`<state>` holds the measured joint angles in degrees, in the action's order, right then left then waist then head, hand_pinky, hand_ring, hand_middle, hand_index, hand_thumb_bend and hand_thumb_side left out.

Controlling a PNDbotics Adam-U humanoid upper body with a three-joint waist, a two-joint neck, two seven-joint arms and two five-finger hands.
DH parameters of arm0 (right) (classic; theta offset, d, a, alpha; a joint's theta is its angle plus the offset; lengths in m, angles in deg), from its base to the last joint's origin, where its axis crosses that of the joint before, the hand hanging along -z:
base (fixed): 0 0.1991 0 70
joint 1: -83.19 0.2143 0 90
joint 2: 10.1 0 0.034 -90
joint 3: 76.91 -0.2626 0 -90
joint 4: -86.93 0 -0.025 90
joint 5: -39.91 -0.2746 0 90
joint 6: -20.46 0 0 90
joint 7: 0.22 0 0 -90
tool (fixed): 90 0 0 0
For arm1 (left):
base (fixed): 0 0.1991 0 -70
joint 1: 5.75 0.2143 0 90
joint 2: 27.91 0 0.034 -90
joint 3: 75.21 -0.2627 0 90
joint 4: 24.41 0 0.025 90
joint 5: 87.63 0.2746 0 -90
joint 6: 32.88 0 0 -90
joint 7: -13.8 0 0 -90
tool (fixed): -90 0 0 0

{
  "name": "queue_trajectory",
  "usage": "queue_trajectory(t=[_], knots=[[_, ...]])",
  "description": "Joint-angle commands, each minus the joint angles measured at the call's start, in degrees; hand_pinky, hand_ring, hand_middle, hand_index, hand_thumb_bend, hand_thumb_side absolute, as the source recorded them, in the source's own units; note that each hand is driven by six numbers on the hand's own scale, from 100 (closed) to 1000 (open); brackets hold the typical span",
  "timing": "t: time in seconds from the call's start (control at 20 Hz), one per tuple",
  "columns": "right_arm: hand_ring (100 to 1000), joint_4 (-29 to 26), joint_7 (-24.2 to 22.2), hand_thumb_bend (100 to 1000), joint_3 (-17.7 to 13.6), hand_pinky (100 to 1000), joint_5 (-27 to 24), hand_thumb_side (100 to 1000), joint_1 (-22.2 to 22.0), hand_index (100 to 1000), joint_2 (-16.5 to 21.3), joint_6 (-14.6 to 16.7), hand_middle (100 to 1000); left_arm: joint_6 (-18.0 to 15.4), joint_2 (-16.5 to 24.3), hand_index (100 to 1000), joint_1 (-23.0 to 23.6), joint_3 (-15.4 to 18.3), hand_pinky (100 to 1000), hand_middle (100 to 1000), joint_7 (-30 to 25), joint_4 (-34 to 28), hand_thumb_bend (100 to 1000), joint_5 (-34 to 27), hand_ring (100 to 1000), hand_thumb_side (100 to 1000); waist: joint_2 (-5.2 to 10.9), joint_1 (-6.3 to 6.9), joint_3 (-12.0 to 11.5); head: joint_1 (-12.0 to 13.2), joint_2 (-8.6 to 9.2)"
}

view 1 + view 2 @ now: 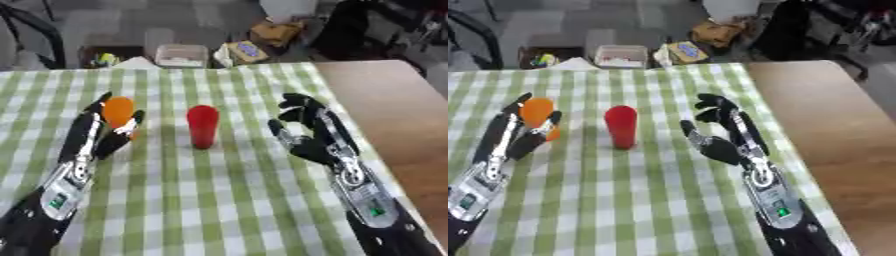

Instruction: Pour the contents of one cup into another cup.

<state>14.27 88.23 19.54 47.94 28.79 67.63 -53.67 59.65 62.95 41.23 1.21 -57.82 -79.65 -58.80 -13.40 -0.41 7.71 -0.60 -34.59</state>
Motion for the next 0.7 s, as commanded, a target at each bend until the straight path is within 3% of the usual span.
queue_trajectory(t=[0.05, 0.7], knots=[[663, -1.14, -0.21, 366, 0.08, 737, -0.39, 289, 1.03, 839, 0.74, 0.13, 691, 0.75, 1.45, 991, -1.38, 0.69, 733, 776, 0.30, -0.23, 528, 0.61, 686, 906, 0.84, 0.14, 0.16, 0.04, 0.78], [663, -1.14, -0.30, 365, 0.04, 737, -0.50, 291, 0.99, 839, 0.71, 0.13, 690, 0.76, 1.41, 979, -1.05, 0.14, 737, 772, -2.59, -0.62, 514, 0.32, 686, 956, 0.84, 0.13, 0.04, -0.25, 0.59]])
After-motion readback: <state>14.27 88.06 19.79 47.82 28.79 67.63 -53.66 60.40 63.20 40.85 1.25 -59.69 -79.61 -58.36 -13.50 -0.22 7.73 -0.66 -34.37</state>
